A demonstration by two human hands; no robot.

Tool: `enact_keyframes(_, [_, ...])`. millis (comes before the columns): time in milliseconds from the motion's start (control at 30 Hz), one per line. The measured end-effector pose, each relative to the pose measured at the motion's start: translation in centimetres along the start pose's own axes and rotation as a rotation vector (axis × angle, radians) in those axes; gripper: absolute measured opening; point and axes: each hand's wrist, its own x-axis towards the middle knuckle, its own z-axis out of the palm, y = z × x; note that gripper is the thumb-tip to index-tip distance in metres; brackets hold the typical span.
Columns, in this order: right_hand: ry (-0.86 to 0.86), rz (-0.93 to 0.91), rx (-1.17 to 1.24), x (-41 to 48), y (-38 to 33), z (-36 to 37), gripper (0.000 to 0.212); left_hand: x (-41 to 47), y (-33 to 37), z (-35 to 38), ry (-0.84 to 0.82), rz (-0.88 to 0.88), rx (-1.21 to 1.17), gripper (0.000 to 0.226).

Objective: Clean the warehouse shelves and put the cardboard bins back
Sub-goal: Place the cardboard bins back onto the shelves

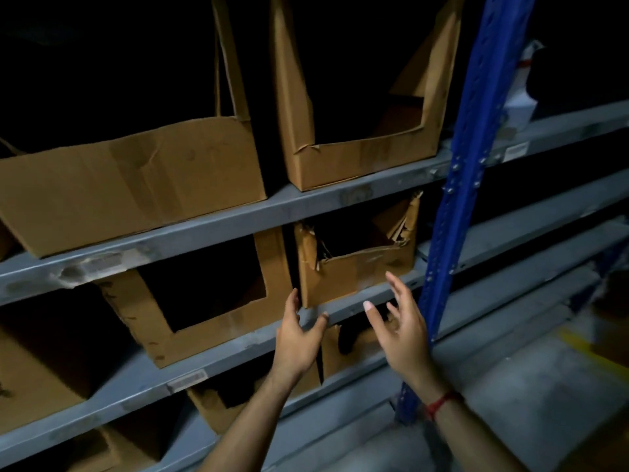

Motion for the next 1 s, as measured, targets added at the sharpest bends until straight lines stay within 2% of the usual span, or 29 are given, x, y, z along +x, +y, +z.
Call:
enact_keyframes(133, [-0.015, 0.075, -0.041, 2.3, 2.0, -1.2, 0.072, 3.9, 0.0, 2.3, 0.082, -0.047, -0.091, 0.086])
enact_keyframes(233, [-0.025, 0.145, -0.056, 4.9, 3.6, -2.2, 0.074, 6.3, -0.1, 4.1, 0.152, -0.072, -0.123, 0.083])
enact_keyframes(400, [-0.055, 0.261, -0.055, 9.6, 5.6, -2.6, 0.087, 8.8, -0.2, 6.2, 0.218, -0.139, -0.261, 0.091])
enact_keyframes(533, [-0.027, 0.32, 0.025, 12.1, 5.9, -1.5, 0.091, 9.8, -0.8, 6.3, 0.22, -0.191, -0.357, 0.12])
enact_keyframes(567, [-0.023, 0.341, 0.037, 12.4, 5.8, -1.2, 0.092, 10.0, -0.8, 6.3, 0.23, -0.198, -0.379, 0.121])
enact_keyframes(667, [0.023, 0.377, 0.09, 13.2, 5.9, -0.6, 0.094, 10.4, -0.6, 6.2, 0.267, -0.213, -0.423, 0.091])
enact_keyframes(700, [0.044, 0.389, 0.106, 13.5, 6.0, -0.6, 0.093, 10.5, -0.6, 6.3, 0.27, -0.214, -0.439, 0.088])
enact_keyframes(800, [0.081, 0.453, 0.158, 15.0, 7.0, -1.0, 0.097, 10.5, 0.0, 6.6, 0.3, -0.224, -0.465, 0.087])
enact_keyframes(967, [-0.034, 0.554, 0.203, 18.2, 8.7, -2.6, 0.12, 10.7, 0.8, 6.8, 0.333, -0.235, -0.519, 0.084])
enact_keyframes(1000, [-0.061, 0.563, 0.2, 18.8, 9.1, -2.8, 0.119, 10.6, 1.2, 6.9, 0.338, -0.244, -0.528, 0.082])
